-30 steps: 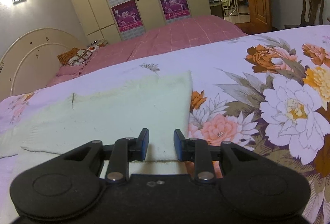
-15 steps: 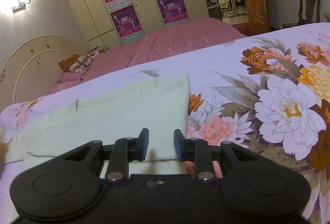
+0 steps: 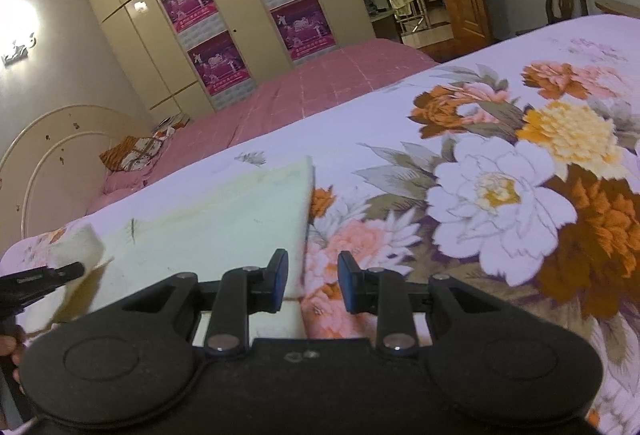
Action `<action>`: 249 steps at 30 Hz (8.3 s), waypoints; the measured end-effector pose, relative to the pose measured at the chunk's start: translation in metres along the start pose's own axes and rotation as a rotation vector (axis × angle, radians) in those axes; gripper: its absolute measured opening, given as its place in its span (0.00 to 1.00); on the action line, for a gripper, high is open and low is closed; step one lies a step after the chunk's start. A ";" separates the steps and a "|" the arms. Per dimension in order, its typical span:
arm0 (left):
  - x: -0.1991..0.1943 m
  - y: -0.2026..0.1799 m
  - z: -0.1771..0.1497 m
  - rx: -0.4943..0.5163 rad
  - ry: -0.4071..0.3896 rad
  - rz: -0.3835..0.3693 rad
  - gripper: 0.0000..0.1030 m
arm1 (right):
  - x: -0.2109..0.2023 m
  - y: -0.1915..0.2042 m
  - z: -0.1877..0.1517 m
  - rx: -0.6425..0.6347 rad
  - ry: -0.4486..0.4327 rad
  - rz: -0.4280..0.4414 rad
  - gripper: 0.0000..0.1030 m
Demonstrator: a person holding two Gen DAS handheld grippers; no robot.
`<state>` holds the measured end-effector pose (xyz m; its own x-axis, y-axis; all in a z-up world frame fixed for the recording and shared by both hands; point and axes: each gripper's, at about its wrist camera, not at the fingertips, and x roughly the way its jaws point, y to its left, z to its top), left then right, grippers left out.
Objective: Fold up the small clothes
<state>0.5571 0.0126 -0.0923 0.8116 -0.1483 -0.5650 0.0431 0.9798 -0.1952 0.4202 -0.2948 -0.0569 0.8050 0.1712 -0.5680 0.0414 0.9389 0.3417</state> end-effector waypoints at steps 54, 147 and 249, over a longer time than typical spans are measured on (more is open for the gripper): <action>-0.072 0.114 -0.034 -0.173 -0.021 0.197 0.54 | 0.047 0.072 0.025 -0.058 -0.024 0.103 0.04; -0.030 0.011 -0.009 0.143 -0.054 0.146 0.55 | 0.088 0.128 -0.007 -0.319 -0.011 -0.008 0.24; -0.057 0.115 0.015 -0.623 -0.013 -0.277 0.04 | 0.027 0.013 0.059 0.134 0.103 0.285 0.05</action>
<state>0.5240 0.1361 -0.0709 0.8260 -0.3774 -0.4187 -0.0897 0.6454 -0.7586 0.4778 -0.2961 -0.0239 0.7318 0.4572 -0.5055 -0.0942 0.8024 0.5893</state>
